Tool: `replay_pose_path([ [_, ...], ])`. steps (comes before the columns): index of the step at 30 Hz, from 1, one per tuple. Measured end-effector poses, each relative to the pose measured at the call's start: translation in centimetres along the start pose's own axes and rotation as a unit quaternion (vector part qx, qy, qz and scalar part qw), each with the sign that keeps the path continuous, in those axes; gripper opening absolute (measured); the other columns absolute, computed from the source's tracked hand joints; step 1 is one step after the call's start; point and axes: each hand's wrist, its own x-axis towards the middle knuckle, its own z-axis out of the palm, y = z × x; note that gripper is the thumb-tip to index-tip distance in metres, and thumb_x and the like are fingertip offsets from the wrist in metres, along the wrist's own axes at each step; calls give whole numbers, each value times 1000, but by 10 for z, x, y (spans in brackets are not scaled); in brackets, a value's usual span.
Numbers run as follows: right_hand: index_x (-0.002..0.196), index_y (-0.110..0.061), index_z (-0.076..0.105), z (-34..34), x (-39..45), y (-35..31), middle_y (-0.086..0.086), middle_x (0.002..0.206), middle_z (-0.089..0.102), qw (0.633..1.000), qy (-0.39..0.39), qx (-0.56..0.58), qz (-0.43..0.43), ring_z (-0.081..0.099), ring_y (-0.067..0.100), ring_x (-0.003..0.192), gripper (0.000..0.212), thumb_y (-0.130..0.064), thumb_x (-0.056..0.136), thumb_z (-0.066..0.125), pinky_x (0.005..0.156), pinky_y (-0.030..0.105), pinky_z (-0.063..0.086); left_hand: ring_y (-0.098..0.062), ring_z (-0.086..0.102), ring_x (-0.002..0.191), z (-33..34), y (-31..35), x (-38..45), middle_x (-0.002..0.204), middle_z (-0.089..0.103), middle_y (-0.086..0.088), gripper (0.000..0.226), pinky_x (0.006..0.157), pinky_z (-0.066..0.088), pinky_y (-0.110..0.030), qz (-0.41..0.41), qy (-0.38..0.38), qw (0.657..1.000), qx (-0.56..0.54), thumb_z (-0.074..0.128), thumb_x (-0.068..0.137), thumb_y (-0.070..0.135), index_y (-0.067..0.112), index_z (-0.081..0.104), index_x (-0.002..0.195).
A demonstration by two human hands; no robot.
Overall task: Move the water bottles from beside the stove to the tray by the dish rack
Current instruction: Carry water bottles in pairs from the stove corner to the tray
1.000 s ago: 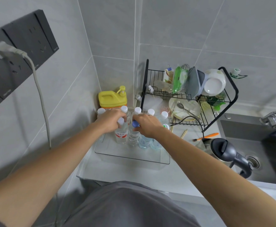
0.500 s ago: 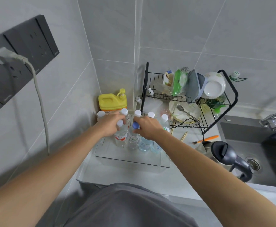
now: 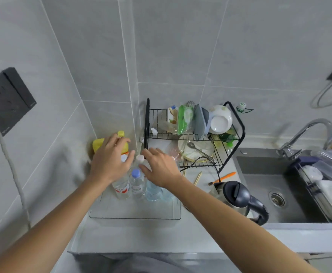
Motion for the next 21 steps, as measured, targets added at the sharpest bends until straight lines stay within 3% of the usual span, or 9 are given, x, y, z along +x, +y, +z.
replay_pose_path([
  [3, 119, -13, 59, -31, -11, 13, 6, 111, 59, 997, 81, -15, 14, 59, 30, 100, 33, -39, 99, 62, 68, 39, 49, -31, 55, 105, -8, 34, 25, 111, 62, -5, 44, 85, 51, -46, 46, 26, 999, 2, 55, 90, 43, 14, 66, 121],
  [8, 130, -18, 56, -89, -52, 57, 3, 127, 53, 983, 150, -60, 83, 52, 27, 109, 44, -49, 98, 55, 85, 43, 52, -28, 53, 111, -5, 108, 53, 119, 61, -1, 44, 89, 47, -45, 127, 47, 990, -34, 55, 91, 42, 15, 64, 126],
  [11, 139, -22, 53, -122, -94, 84, 3, 141, 51, 965, 177, -96, 165, 49, 29, 124, 52, -52, 97, 56, 97, 46, 50, -28, 51, 126, 8, 153, 63, 134, 57, -3, 55, 101, 47, -48, 186, 4, 981, -62, 50, 93, 46, 17, 59, 139],
  [15, 150, -26, 47, -159, -181, 110, 2, 156, 45, 922, 217, -112, 300, 41, 28, 141, 64, -60, 97, 53, 111, 46, 43, -29, 41, 142, 35, 224, 64, 150, 49, -5, 63, 113, 41, -51, 264, -60, 959, -86, 46, 94, 53, 22, 48, 149],
  [21, 159, -29, 39, -198, -342, 127, 0, 163, 37, 839, 247, -157, 459, 34, 28, 149, 73, -65, 97, 50, 120, 47, 36, -30, 42, 143, 66, 361, 16, 154, 49, -5, 67, 115, 41, -51, 398, -122, 900, -127, 47, 92, 54, 25, 45, 152],
])
